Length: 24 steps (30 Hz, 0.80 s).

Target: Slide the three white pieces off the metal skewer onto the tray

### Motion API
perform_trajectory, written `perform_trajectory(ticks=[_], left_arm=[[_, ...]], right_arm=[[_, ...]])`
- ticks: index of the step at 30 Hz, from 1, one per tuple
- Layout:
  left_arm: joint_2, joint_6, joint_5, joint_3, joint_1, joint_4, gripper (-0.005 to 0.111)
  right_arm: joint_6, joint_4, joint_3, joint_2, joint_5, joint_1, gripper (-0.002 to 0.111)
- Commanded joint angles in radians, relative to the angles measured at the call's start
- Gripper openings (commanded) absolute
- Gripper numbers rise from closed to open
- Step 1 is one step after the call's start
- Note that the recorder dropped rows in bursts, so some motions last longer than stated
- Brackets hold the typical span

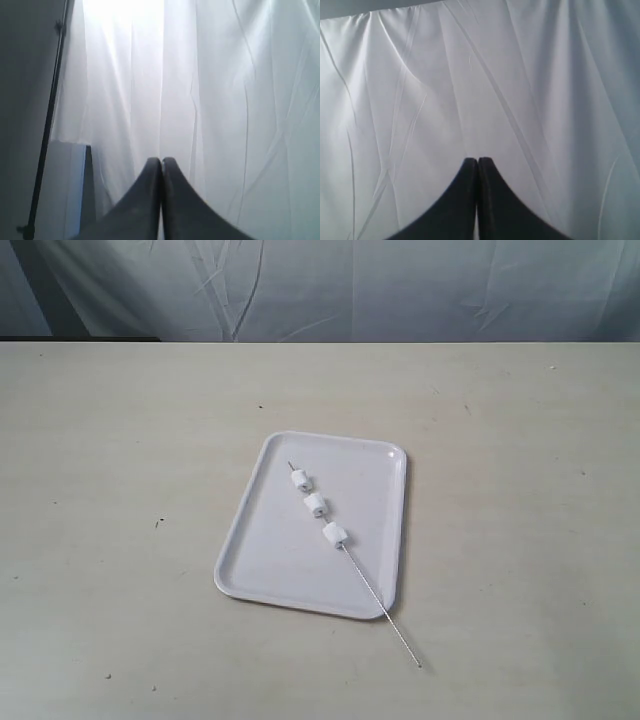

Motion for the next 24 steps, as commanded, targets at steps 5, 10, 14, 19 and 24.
perform_trajectory(ticks=[5, 10, 14, 19, 24], left_arm=[[-0.003, -0.083, 0.275, -0.100, 0.000, 0.074, 0.000], [0.049, -0.073, 0.352, -0.198, 0.000, 0.138, 0.000], [0.119, -0.073, 0.488, -0.292, 0.000, 0.170, 0.000], [0.237, 0.053, 0.738, -0.394, 0.000, 0.039, 0.000], [0.406, 0.461, 0.905, -0.462, 0.000, -0.340, 0.000]], right_arm=[[0.111, -0.040, -0.041, -0.007, 0.227, -0.003, -0.001], [0.109, -0.067, -0.176, 0.059, 0.404, -0.003, -0.001], [0.107, -0.121, -0.305, 0.153, 0.552, -0.003, -0.001], [0.063, -0.114, -0.459, 0.315, 0.794, -0.003, -0.001], [-0.129, 0.090, -0.551, 0.490, 0.956, -0.003, -0.001]])
